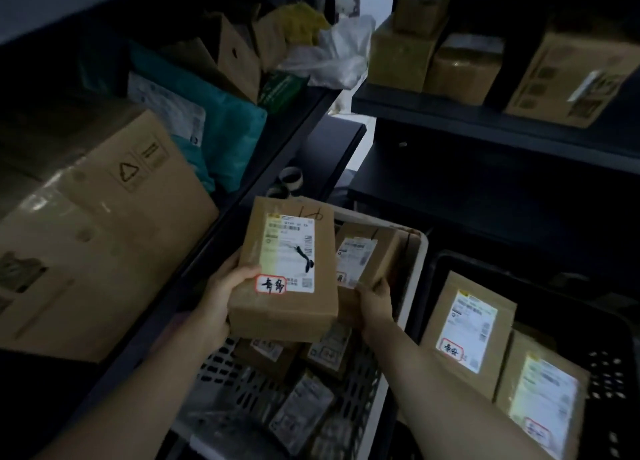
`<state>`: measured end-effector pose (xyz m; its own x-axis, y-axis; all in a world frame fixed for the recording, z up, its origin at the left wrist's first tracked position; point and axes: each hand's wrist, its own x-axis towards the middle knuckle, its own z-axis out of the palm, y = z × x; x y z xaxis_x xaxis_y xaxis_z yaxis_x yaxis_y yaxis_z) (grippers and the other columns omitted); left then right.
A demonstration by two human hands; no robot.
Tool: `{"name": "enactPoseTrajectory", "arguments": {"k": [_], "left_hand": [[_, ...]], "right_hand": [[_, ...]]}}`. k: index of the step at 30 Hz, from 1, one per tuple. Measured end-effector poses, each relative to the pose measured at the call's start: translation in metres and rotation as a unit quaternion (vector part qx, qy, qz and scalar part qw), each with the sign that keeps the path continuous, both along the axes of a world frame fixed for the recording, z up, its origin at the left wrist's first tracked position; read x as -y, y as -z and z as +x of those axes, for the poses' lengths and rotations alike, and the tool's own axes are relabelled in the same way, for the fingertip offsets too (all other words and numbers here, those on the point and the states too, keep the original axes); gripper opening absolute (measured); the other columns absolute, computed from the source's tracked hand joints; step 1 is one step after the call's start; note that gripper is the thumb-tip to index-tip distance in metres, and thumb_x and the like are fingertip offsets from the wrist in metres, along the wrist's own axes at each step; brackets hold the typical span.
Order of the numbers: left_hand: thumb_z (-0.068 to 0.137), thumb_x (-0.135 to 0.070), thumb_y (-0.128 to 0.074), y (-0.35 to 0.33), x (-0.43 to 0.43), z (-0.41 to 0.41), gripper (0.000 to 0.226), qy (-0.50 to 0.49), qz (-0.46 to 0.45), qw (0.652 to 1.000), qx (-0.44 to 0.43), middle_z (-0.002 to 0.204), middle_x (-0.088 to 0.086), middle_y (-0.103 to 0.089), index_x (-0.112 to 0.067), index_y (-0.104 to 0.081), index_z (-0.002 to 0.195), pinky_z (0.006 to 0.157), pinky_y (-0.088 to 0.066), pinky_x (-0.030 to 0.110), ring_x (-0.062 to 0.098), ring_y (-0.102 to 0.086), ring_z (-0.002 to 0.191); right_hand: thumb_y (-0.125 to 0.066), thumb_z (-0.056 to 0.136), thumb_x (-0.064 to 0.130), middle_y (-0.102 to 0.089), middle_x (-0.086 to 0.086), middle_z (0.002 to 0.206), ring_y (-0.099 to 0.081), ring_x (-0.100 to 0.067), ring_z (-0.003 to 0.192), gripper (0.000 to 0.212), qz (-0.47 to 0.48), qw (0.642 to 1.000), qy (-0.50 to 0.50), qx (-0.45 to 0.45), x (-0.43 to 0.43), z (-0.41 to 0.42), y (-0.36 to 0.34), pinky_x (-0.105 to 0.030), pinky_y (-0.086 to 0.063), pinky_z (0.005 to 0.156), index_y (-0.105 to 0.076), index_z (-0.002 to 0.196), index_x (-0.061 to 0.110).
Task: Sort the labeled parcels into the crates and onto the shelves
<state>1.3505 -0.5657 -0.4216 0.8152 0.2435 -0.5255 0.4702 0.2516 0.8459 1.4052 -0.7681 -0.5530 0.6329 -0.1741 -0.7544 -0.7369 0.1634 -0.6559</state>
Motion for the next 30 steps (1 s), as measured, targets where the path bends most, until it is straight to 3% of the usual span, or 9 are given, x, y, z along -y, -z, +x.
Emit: {"name": "enactPoseTrajectory", "arguments": {"k": [3,5,10,15,19,24,26,28,30], "left_hand": [[0.088,-0.016,-0.057,0.013,0.006,0.006,0.032,0.007,0.008,1.0,-0.01,0.096,0.005,-0.073,-0.027,-0.062,0.117,0.067,-0.05,0.032,0.021,-0.069,0.08],[0.088,-0.016,-0.057,0.018,0.011,0.006,0.035,0.027,0.005,1.0,-0.015,0.098,0.006,-0.073,-0.027,-0.06,0.121,0.067,-0.051,0.032,0.023,-0.069,0.084],[0.087,-0.017,-0.057,0.016,0.024,0.004,0.036,0.077,0.008,0.997,-0.016,0.1,0.003,-0.073,-0.039,-0.06,0.116,0.083,-0.051,0.041,0.027,-0.067,0.094],[0.088,-0.016,-0.058,-0.001,0.046,-0.003,0.041,0.113,0.008,0.993,0.018,0.103,0.0,-0.071,-0.04,-0.056,0.121,0.076,-0.052,0.038,0.025,-0.067,0.093],[0.089,-0.021,-0.057,-0.015,0.077,-0.019,0.044,0.151,-0.03,0.988,0.017,0.109,0.005,-0.068,-0.039,-0.05,0.128,0.071,-0.05,0.036,0.026,-0.065,0.095],[0.09,-0.022,-0.058,-0.023,0.154,-0.04,0.047,0.293,-0.006,0.956,0.027,0.114,0.002,-0.067,-0.03,-0.045,0.134,0.081,-0.049,0.037,0.021,-0.064,0.097],[0.089,-0.024,-0.061,-0.026,0.196,-0.049,0.054,0.352,0.039,0.934,0.043,0.123,0.0,-0.062,-0.03,-0.04,0.139,0.089,-0.047,0.034,0.016,-0.061,0.099],[0.091,-0.023,-0.06,-0.032,0.242,-0.062,0.053,0.397,0.065,0.913,0.063,0.121,-0.003,-0.059,-0.029,-0.039,0.138,0.078,-0.046,0.024,0.008,-0.06,0.091],[0.091,-0.028,-0.06,-0.037,0.288,-0.079,0.051,0.447,0.081,0.889,0.067,0.121,-0.007,-0.057,-0.033,-0.038,0.137,0.069,-0.043,0.021,0.002,-0.057,0.086]], "right_hand": [[-0.055,0.095,0.009,-0.058,-0.012,0.119,-0.06,-0.036,0.103,0.047,0.007,1.0,-0.004,-0.027,0.0,0.004,0.002,-0.049,-0.054,0.086,-0.041,0.139,0.013],[-0.055,0.095,0.008,-0.057,-0.011,0.117,-0.058,-0.036,0.106,0.044,0.028,0.998,-0.011,-0.048,0.006,0.005,-0.002,-0.048,-0.051,0.091,-0.044,0.138,0.01],[-0.05,0.101,0.026,-0.032,-0.01,0.154,-0.035,-0.032,0.138,0.055,0.021,0.998,-0.052,0.002,0.019,0.0,-0.026,-0.046,-0.035,0.11,-0.032,0.149,0.01],[-0.048,0.092,0.06,-0.068,-0.006,0.117,-0.062,-0.026,0.107,0.051,0.123,0.989,-0.077,0.037,0.035,-0.026,-0.073,-0.038,-0.048,0.09,-0.062,0.121,0.021],[-0.055,0.085,0.065,-0.07,0.0,0.112,-0.064,-0.029,0.107,0.046,0.157,0.981,-0.108,0.042,0.07,-0.072,-0.099,-0.054,-0.053,0.084,-0.054,0.125,0.042],[-0.067,0.076,0.054,-0.069,-0.002,0.11,-0.063,-0.024,0.093,0.048,0.106,0.991,-0.008,0.082,0.148,-0.134,-0.118,-0.034,-0.052,0.072,-0.053,0.122,0.043],[-0.072,0.067,0.058,-0.07,0.0,0.111,-0.065,-0.024,0.101,0.059,0.094,0.99,0.044,0.091,0.187,-0.16,-0.12,-0.037,-0.053,0.081,-0.056,0.121,0.041],[-0.077,0.056,0.059,-0.071,0.0,0.113,-0.062,-0.026,0.111,0.068,0.084,0.987,0.082,0.109,0.228,-0.189,-0.12,-0.045,-0.049,0.097,-0.061,0.118,0.038],[-0.075,0.064,0.054,-0.072,-0.001,0.109,-0.066,-0.023,0.102,0.059,0.069,0.983,0.125,0.118,0.268,-0.218,-0.125,-0.036,-0.054,0.084,-0.061,0.118,0.034]]}}
